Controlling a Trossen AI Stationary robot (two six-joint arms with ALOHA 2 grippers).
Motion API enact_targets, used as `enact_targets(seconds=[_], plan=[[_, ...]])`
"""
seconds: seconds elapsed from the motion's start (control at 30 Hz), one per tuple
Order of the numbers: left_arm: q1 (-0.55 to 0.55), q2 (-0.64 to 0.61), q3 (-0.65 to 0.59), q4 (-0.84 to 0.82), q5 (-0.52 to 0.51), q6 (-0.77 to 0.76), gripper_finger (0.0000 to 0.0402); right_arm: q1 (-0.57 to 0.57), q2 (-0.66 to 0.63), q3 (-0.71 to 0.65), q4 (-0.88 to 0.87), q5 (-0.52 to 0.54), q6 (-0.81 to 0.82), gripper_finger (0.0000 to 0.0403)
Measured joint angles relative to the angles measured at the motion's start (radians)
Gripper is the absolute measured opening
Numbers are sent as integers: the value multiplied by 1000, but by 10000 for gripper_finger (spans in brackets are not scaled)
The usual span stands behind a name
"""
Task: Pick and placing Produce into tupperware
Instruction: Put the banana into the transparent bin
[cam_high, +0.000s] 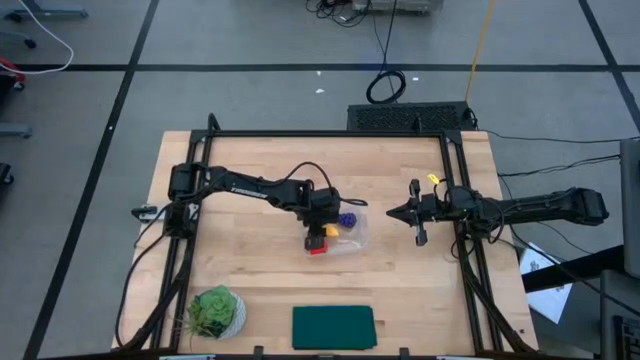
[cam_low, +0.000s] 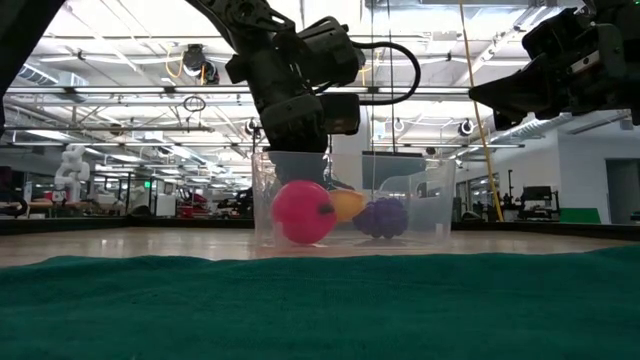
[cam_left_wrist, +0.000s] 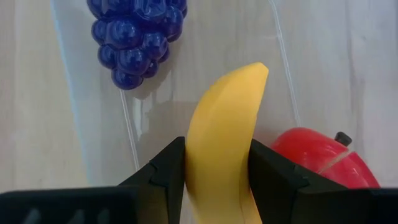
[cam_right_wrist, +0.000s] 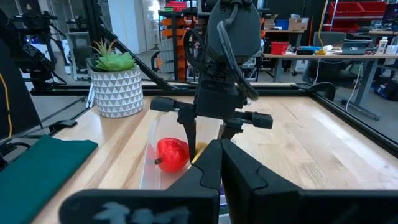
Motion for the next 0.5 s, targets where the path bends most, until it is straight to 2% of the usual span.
enact_targets(seconds=[0.3, 0.5], plan=[[2, 60, 6, 17, 14, 23, 180, 0, 3, 1, -3, 0, 0, 0], [14, 59, 5, 21, 37, 30, 183, 0, 6, 1, 0, 0, 0, 0]])
